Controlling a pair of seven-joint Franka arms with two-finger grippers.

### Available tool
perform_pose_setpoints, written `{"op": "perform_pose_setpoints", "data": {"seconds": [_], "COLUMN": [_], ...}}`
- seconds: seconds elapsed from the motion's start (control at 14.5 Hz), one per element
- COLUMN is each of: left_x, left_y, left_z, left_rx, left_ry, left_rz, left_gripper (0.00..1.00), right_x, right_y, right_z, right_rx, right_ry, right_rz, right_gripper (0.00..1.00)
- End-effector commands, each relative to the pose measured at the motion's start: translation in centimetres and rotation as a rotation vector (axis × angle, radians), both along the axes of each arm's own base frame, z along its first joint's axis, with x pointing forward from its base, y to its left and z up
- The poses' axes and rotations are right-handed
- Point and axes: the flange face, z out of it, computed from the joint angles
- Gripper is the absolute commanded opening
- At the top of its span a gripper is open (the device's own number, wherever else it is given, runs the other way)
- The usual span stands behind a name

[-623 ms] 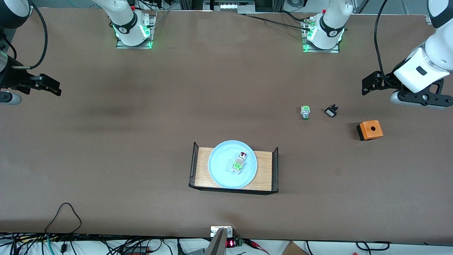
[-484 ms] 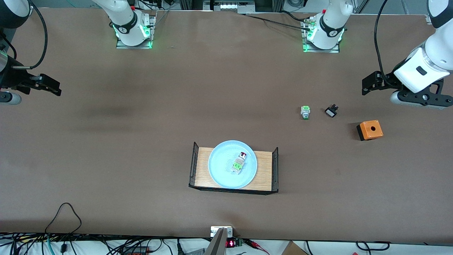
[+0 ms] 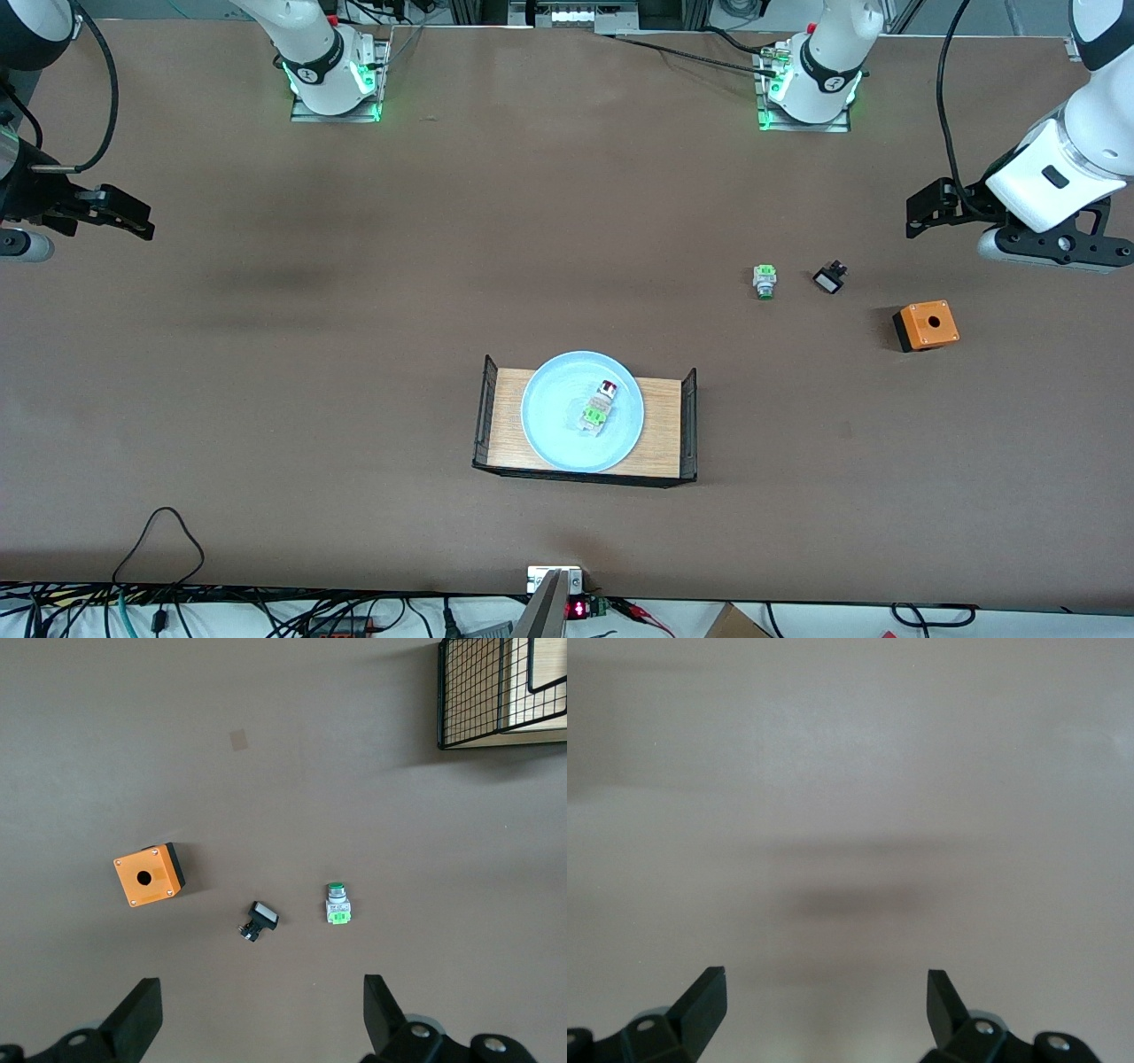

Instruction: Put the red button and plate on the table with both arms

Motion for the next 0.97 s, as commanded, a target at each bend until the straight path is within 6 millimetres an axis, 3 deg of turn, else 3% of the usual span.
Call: {"op": "perform_pose_setpoints", "data": {"seconds": [0.0,0.55,0.9], "left_x": [-0.1,-0.8,-1.9], "left_y": [-0.1,-0.6,-4.8], "left_z": [0.6,0.4,1.3], "left_rx": [0.008,0.011,0.008], "left_ry": [-0.002,0.047,0.075], "left_rz": [0.005,-0.003,-0.082], "left_gripper": [1.00,1.00,1.00], "right_x": [-0.5,-0.5,-0.5], "right_y": [-0.2,-0.2,-0.2], "right_z": [0.9,0.9,0.9], "right_rx": [0.020,0.020,0.020], "right_ry": [-0.006,-0.005,-0.006], "right_rz": [0.000,0.000,-0.001], "right_gripper": [1.00,1.00,1.00]}}
